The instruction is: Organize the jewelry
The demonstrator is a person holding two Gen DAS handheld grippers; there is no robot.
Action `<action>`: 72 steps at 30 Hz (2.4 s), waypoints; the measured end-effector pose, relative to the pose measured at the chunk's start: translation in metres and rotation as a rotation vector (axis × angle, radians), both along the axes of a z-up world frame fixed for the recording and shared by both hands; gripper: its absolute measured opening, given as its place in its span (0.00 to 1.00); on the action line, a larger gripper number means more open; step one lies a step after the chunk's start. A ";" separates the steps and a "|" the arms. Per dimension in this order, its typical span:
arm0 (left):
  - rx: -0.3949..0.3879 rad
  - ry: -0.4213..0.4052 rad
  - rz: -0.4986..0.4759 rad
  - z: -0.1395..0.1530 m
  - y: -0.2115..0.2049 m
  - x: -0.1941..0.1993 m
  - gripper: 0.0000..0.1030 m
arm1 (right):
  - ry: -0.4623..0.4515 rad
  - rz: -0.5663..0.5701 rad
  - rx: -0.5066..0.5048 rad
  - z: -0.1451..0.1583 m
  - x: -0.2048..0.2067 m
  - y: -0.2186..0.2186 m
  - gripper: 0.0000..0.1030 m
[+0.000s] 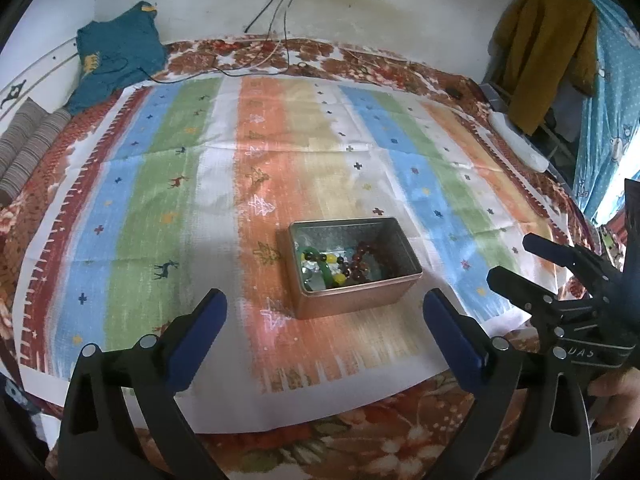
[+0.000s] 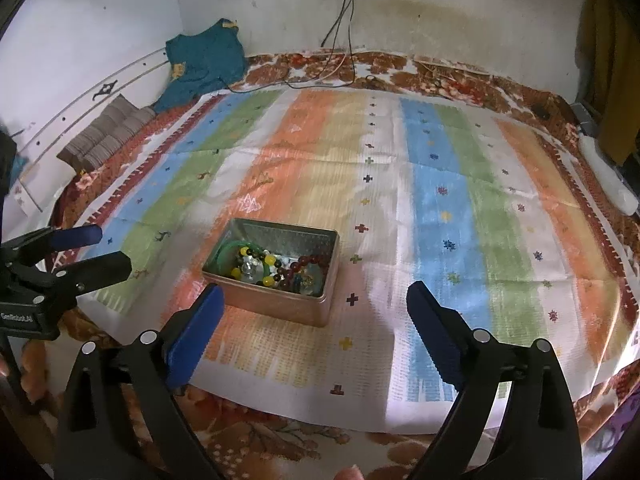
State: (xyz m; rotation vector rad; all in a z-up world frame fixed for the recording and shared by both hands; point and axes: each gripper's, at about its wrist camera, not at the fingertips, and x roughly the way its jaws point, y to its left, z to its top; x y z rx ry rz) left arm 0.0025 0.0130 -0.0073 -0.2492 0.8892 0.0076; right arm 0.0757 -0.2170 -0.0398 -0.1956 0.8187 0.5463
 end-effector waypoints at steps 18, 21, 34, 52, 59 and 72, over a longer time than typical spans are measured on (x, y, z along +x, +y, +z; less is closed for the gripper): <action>0.097 -0.059 -0.005 0.005 -0.012 -0.013 0.94 | -0.061 0.023 -0.032 0.001 -0.017 0.005 0.94; 0.109 -0.070 0.001 0.006 -0.012 -0.015 0.94 | -0.064 0.017 -0.025 0.001 -0.018 0.004 0.94; 0.137 -0.075 -0.001 0.006 -0.011 -0.017 0.94 | -0.096 0.008 -0.004 0.006 -0.022 0.001 0.94; 0.141 -0.144 -0.032 0.012 -0.019 -0.030 0.94 | -0.118 0.018 0.021 0.012 -0.027 -0.003 0.94; 0.142 -0.146 -0.038 0.012 -0.020 -0.030 0.94 | -0.121 0.020 0.023 0.013 -0.029 -0.003 0.94; 0.145 -0.146 -0.040 0.010 -0.021 -0.031 0.94 | -0.120 0.019 0.022 0.012 -0.029 -0.003 0.94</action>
